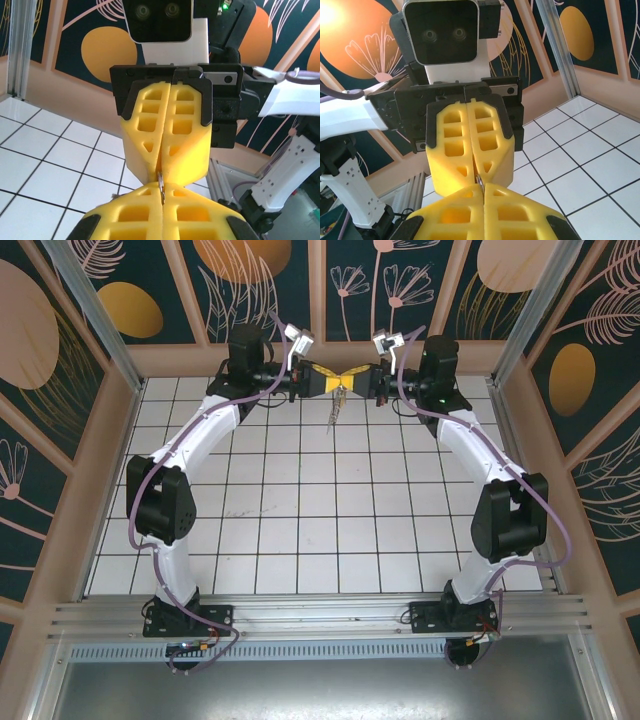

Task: Put the keys on the keyring

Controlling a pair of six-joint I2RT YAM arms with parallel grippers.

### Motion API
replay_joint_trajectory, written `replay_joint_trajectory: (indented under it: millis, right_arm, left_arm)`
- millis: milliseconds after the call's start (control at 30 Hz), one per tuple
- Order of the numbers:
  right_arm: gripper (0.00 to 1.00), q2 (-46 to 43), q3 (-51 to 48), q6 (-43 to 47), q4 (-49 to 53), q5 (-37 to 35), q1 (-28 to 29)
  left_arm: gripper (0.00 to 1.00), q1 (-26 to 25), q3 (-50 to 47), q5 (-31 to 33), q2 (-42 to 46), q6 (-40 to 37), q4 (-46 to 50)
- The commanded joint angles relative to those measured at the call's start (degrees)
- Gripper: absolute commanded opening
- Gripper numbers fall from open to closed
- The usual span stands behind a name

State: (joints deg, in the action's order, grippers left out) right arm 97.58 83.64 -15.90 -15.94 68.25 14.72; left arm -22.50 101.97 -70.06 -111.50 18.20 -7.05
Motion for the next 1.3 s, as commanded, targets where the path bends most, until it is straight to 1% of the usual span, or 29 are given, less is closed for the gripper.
replay_joint_trajectory:
  millis: [0, 33, 67, 133, 167, 200, 300, 533, 667, 933, 1067, 1133, 1167, 1267]
  right_arm:
    - [0.00, 0.1, 1.7, 1.5, 0.4, 0.0, 0.4]
    - [0.05, -0.1, 1.6, 1.3, 0.6, -0.5, 0.2]
    - [0.15, -0.4, 1.3, 0.9, 0.1, -0.8, 0.0]
    - [0.29, -1.4, -0.4, -1.1, -2.5, -1.1, -0.7]
    - [0.33, -2.1, -1.6, -2.5, -4.6, -1.3, -1.1]
    - [0.34, -2.8, -3.0, -4.1, -6.8, -1.4, -1.6]
    - [0.35, -4.8, -6.7, -7.8, -12.2, -1.8, -2.7]
    - [0.36, -6.3, -11.7, -12.2, -19.1, -3.0, -2.8]
    - [0.38, -5.5, -12.5, -14.5, -22.3, -2.4, -2.3]
    - [0.39, -4.0, -12.1, -14.6, -23.0, -2.8, -0.8]
    - [0.38, -3.5, -11.8, -14.8, -23.3, -2.7, -0.2]
    - [0.34, -3.4, -11.8, -14.9, -23.5, -2.7, 0.0]
    - [0.29, -3.4, -12.0, -14.9, -23.5, -2.6, 0.1]
    - [0.11, -3.4, -12.2, -14.9, -23.9, -2.3, 0.1]
  left_arm:
    - [0.00, -0.6, -0.9, -1.4, -0.2, 0.5, -3.7]
    - [0.00, -0.6, -1.7, -1.1, 0.2, 1.5, -5.3]
    - [0.00, -0.6, -2.3, -0.6, 0.5, 2.3, -6.6]
    - [0.00, -0.5, -3.2, 0.4, 1.1, 2.8, -7.6]
    - [0.00, -0.6, -3.5, 0.7, 1.3, 3.3, -8.3]
    - [0.00, -0.6, -3.9, 1.1, 1.6, 3.9, -9.1]
    - [0.00, -0.6, -5.7, 2.0, 2.7, 5.5, -11.9]
    - [0.00, -0.7, -8.9, 2.6, 4.8, 8.9, -17.6]
    - [0.00, -0.6, -9.5, 2.6, 5.4, 9.3, -18.5]
    - [0.00, -0.6, -9.8, 2.6, 6.2, 10.1, -19.8]
    - [0.00, -0.7, -9.7, 2.7, 6.2, 10.2, -19.9]
    - [0.00, -0.7, -9.8, 2.6, 6.2, 10.3, -20.0]
    - [0.00, -0.7, -9.9, 2.7, 6.2, 10.3, -20.1]
    - [0.00, -0.7, -9.9, 2.7, 6.2, 10.3, -20.2]
